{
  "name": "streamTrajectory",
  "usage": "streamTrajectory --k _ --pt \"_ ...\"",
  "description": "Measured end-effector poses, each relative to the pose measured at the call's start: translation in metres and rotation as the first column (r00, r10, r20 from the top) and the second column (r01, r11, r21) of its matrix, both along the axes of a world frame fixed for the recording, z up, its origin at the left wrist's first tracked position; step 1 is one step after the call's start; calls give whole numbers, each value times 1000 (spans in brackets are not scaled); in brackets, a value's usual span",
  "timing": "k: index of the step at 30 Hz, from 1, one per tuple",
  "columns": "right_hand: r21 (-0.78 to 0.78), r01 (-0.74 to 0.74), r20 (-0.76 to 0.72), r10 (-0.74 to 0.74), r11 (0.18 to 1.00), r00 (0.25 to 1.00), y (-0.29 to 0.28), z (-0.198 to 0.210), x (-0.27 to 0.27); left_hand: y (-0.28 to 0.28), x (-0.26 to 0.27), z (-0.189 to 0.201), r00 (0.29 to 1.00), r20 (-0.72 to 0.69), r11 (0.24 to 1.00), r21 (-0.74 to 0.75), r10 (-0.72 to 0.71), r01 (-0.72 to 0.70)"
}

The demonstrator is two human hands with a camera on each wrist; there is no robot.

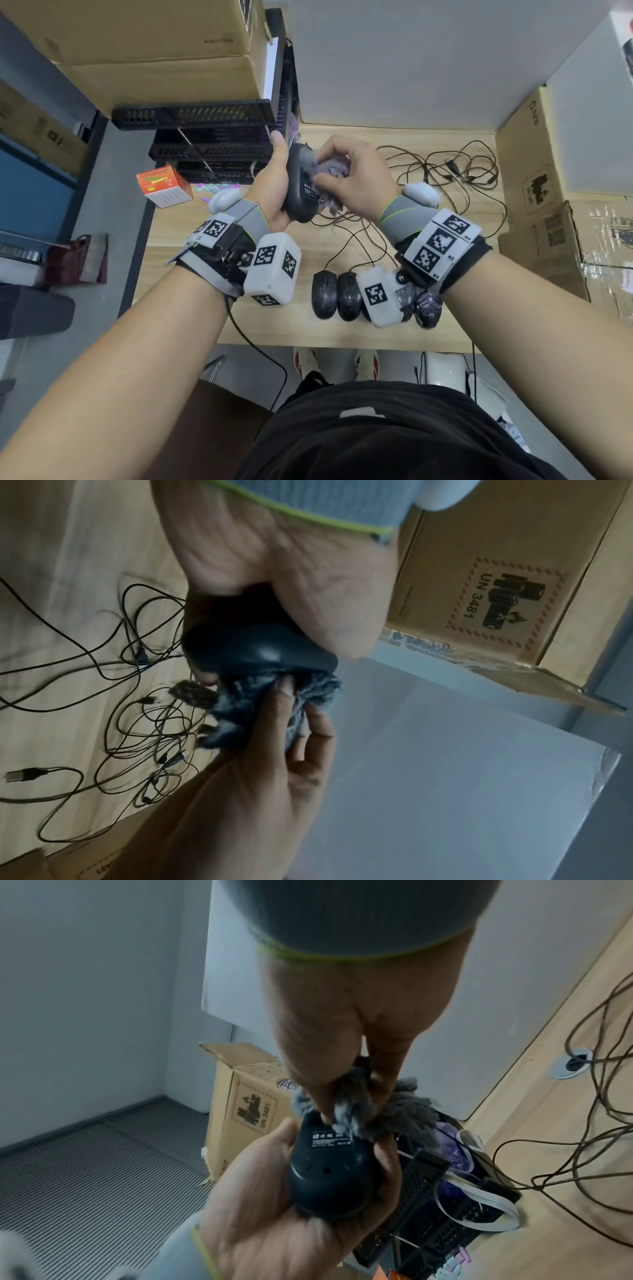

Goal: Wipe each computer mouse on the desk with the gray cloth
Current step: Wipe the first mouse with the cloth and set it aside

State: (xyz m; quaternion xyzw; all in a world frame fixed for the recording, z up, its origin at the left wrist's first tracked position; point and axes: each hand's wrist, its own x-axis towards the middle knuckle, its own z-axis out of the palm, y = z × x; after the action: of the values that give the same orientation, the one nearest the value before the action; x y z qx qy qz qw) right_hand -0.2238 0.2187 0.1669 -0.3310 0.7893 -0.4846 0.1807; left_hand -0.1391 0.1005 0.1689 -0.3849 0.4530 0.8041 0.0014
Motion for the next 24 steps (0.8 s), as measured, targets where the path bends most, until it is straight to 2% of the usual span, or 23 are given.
streamTrajectory --k 3,4,5,7,9,10,12,15,17,18,20,22,24 --pt "6 -309 50 308 951 950 5 10 17 -8 3 -8 989 128 982 -185 69 -45" --pt "25 -350 61 348 936 936 6 13 17 -8 4 -9 986 154 978 -208 67 -34" --pt "30 -328 65 325 944 943 6 14 14 -8 5 -10 988 151 983 -184 34 -6" --pt "0 -136 98 135 991 986 3 11 2 -2 7 -7 993 105 993 -104 -53 64" --pt "-39 60 155 -53 997 986 -3 4 -9 1 7 -5 989 120 991 -92 -89 100" --pt "-44 111 144 -103 993 984 -5 2 -11 2 5 -3 988 125 990 -100 -88 101" --pt "-61 93 121 -85 994 989 -6 0 -5 0 2 -5 993 108 990 -128 -46 60" --pt "-34 -155 51 157 987 986 -3 4 15 -8 4 -9 998 67 995 -96 17 -10" --pt "-11 -276 102 276 961 956 0 6 20 -10 8 -9 997 61 995 -96 -36 42" --pt "-24 -249 125 250 968 960 0 5 17 -9 10 -8 996 53 993 -91 -71 76" --pt "-63 -63 162 72 996 984 -1 -1 6 -3 9 -6 993 55 990 -95 -102 107" --pt "-84 79 170 -64 993 983 -3 -4 1 -1 6 -8 996 77 989 -133 -54 64" --pt "-93 31 113 -21 995 993 -3 -3 7 -5 4 -12 996 85 987 -163 29 -15"
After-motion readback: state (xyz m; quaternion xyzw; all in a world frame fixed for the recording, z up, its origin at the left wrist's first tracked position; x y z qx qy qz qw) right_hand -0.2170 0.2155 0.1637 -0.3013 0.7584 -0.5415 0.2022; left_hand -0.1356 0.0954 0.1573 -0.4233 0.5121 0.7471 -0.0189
